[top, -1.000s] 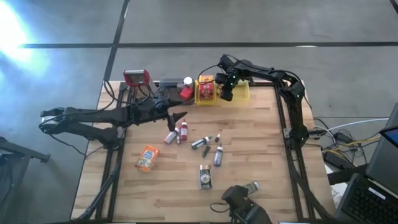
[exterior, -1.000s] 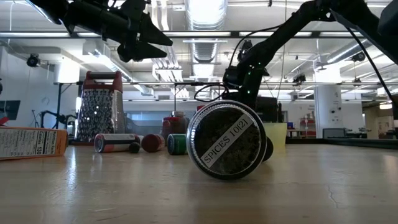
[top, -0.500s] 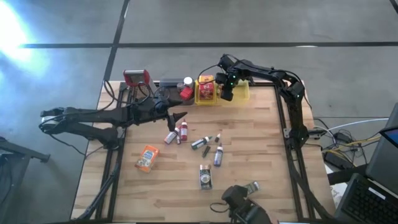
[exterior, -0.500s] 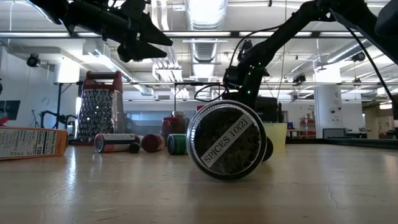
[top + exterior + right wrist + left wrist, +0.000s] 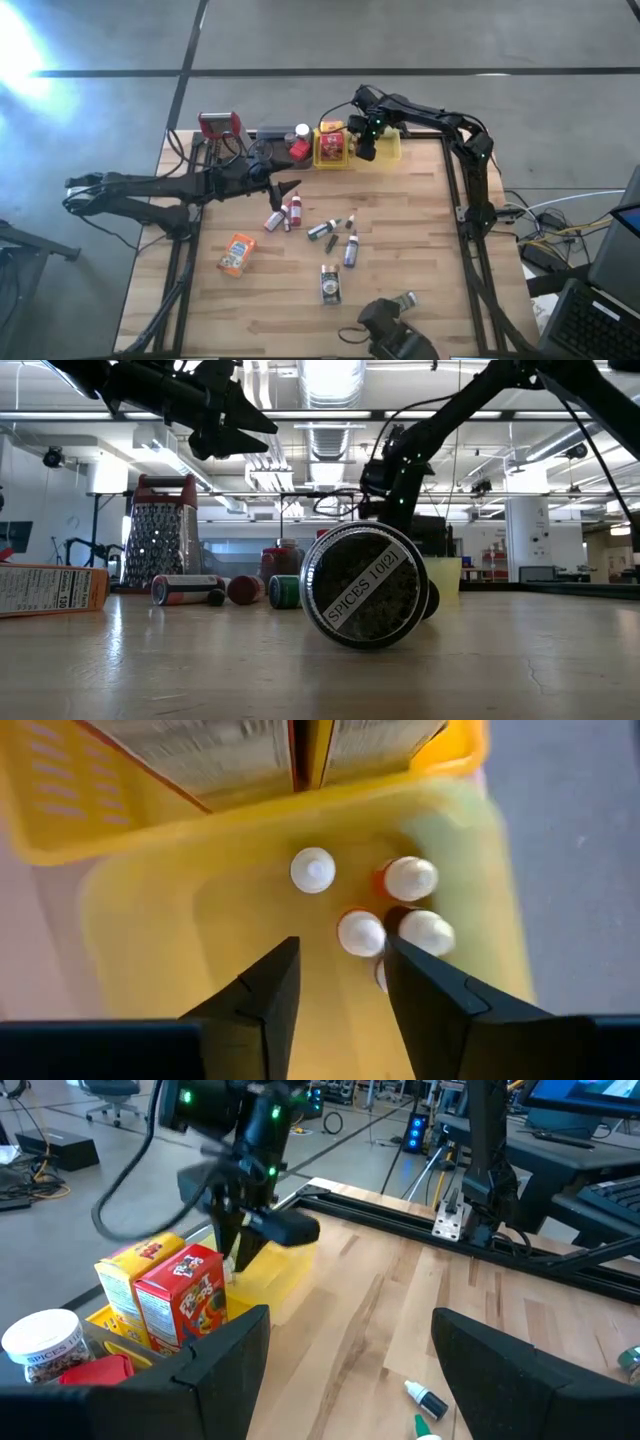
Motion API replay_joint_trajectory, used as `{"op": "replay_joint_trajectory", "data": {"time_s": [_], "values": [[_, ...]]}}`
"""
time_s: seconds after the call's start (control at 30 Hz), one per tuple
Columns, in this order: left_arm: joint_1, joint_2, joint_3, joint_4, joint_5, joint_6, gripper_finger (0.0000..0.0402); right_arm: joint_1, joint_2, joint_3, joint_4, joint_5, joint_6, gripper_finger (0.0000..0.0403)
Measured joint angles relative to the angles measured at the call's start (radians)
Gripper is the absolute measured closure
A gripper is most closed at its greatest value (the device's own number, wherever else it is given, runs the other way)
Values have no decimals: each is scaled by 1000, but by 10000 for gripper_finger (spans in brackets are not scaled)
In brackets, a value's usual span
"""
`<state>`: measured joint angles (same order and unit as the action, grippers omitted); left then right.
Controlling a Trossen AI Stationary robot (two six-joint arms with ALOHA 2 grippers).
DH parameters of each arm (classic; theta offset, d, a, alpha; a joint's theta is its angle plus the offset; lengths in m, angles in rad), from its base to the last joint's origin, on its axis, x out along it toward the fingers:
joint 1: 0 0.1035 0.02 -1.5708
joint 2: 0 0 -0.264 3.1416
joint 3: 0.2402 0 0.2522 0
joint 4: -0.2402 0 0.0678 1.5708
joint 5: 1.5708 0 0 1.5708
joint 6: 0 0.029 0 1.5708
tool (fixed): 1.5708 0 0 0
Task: Pick & Place Kitchen Items
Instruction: Put the orange food coloring bottle into the light yellow bin, then put the large pink food coloring bottle into the light yellow bin
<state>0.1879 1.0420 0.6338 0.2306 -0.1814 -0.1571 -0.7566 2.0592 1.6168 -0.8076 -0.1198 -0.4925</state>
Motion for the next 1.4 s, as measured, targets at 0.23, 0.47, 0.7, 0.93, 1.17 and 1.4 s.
{"op": "replay_joint_trajectory", "data": {"time_s": [0.23, 0.47, 0.7, 0.93, 1.17, 1.4], "values": [[0, 0, 0, -5, 0, 2, 117, 23, -100, 4, -21, 0, 22, 250], [0, 0, 0, -5, 0, 17, 117, 137, -264, -1, -121, -3, 72, 278], [-2, 0, 0, 58, 4, 26, 117, 292, -466, -55, -155, -5, 209, 338], [-6, 0, 0, 61, 12, 26, 117, 413, -700, -309, -145, -5, 355, 391], [-10, 0, 0, 84, 42, 26, 117, 524, -1004, -574, -41, 41, 517, 394], [-9, 0, 0, 84, 53, 97, 117, 600, -1299, -762, 26, 123, 524, 394]]}}
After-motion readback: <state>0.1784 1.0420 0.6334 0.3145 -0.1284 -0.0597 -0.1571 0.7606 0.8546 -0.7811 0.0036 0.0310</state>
